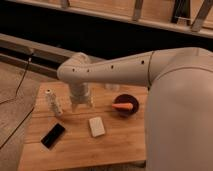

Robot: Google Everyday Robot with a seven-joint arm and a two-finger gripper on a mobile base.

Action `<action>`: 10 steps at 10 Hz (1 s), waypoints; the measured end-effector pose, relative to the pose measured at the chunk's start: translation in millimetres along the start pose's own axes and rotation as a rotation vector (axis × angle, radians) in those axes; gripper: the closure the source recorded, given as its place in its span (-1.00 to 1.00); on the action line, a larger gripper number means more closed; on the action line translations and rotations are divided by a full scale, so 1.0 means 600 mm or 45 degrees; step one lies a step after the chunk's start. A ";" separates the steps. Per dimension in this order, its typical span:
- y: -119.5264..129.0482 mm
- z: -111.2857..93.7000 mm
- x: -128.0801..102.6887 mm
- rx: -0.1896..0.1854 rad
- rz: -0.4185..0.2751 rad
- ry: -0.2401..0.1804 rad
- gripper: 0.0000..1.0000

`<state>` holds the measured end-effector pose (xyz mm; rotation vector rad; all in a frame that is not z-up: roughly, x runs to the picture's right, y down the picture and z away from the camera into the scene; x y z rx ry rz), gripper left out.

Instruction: Wipe the white sponge on the table

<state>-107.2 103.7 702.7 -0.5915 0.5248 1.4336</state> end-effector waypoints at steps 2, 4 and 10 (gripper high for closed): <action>-0.005 0.009 -0.002 0.012 -0.003 0.012 -0.30; -0.012 0.032 -0.008 0.033 -0.015 0.041 -0.30; -0.041 0.110 -0.035 0.092 -0.025 0.119 -0.30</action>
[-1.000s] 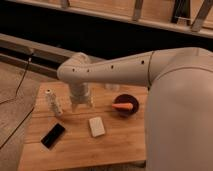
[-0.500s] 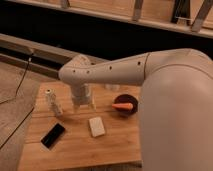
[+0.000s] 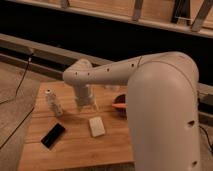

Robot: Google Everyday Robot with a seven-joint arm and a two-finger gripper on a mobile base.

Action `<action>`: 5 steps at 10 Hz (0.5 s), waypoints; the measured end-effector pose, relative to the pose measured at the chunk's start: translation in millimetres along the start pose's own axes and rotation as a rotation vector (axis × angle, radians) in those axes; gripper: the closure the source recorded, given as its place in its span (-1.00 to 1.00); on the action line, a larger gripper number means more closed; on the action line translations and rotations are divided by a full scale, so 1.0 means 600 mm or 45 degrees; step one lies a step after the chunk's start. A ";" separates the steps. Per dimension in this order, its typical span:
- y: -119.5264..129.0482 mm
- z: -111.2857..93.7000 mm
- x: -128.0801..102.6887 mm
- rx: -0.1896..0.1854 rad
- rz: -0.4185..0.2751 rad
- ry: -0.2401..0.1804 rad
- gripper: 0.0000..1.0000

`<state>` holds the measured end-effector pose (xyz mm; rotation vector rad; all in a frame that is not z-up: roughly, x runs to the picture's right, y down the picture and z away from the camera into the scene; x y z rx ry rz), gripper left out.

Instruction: Wipe the white sponge on the table

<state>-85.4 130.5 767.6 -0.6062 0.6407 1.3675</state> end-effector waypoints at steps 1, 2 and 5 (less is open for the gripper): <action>-0.008 0.014 -0.002 0.019 0.005 0.018 -0.30; -0.015 0.029 -0.004 0.044 0.007 0.036 -0.30; -0.003 0.069 -0.007 0.111 -0.015 0.089 -0.30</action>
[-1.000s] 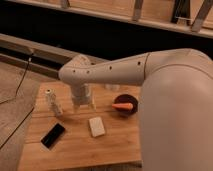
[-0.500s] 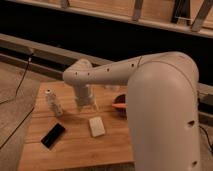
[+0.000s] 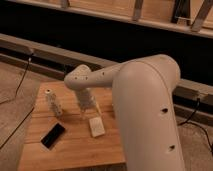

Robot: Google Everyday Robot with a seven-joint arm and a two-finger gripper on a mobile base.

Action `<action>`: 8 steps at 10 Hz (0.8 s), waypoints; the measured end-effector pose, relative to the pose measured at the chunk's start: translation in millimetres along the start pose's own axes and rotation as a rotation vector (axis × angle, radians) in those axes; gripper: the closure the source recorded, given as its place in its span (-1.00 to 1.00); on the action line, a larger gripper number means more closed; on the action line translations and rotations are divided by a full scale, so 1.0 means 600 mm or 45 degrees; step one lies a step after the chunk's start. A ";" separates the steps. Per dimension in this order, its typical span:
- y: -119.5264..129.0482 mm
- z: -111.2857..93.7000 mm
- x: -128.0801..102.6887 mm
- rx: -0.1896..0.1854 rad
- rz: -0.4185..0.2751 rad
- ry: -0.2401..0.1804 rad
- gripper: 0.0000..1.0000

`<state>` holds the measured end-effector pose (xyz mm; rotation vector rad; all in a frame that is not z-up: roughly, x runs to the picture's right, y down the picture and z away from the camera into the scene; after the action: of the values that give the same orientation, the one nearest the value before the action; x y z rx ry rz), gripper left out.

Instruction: Wipe the white sponge on the table

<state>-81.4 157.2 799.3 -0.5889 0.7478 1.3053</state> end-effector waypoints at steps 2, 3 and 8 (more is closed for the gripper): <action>0.019 0.016 -0.004 0.024 -0.010 0.012 -0.30; 0.025 0.024 -0.004 0.032 -0.009 0.021 -0.30; 0.029 0.083 0.007 0.082 -0.006 0.041 -0.30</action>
<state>-90.6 200.9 828.2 -0.5609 0.8114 1.2655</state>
